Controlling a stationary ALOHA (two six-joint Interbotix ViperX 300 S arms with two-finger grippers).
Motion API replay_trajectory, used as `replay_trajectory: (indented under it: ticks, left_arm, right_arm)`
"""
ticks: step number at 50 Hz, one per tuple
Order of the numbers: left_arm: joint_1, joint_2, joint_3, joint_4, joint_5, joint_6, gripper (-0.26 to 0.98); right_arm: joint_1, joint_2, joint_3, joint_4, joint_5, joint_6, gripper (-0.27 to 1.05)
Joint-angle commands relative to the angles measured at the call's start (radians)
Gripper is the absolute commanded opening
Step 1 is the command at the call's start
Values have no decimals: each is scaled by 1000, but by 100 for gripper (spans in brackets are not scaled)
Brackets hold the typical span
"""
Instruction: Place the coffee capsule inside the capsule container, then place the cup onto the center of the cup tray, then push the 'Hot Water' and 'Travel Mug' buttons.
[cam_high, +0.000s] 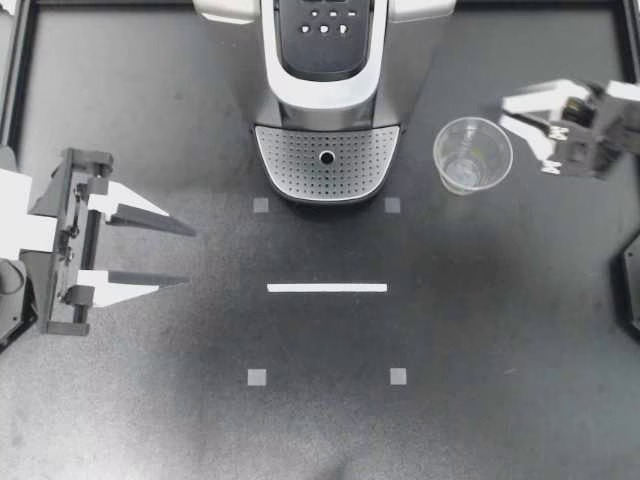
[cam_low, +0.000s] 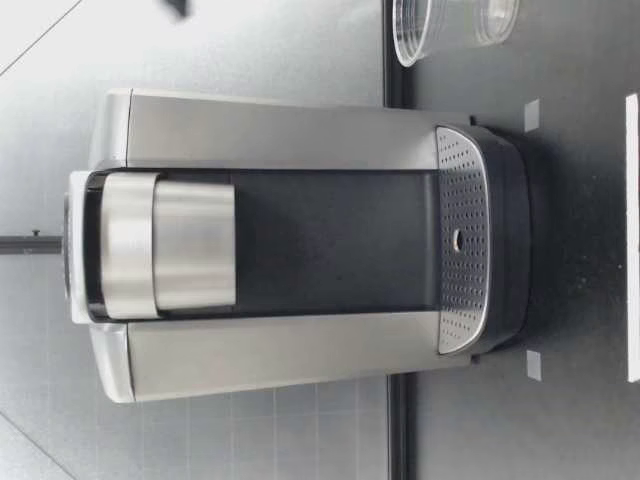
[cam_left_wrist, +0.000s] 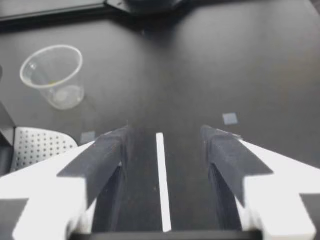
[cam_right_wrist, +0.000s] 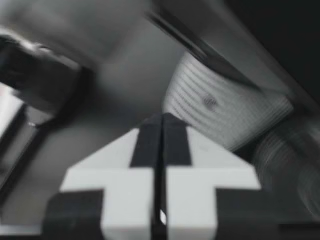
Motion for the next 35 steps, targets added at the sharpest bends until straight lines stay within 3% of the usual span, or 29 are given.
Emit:
replay_trajectory:
  ticks: [1, 8, 20, 35]
  left_arm:
    - [8, -2, -5, -2, -8, -2, 47]
    - [31, -3, 8, -5, -18, -2, 47]
    - [61, -8, 11, -5, -21, -2, 47]
    - [66, -9, 18, -5, -21, -2, 47]
  right_arm:
    - [-41, -23, 28, 2, 43, 34, 8]
    - [-103, -23, 84, 2, 58, 81, 8]
    - [-117, 74, 97, 0, 51, 94, 11]
    - [-158, 196, 83, -18, 32, 89, 40]
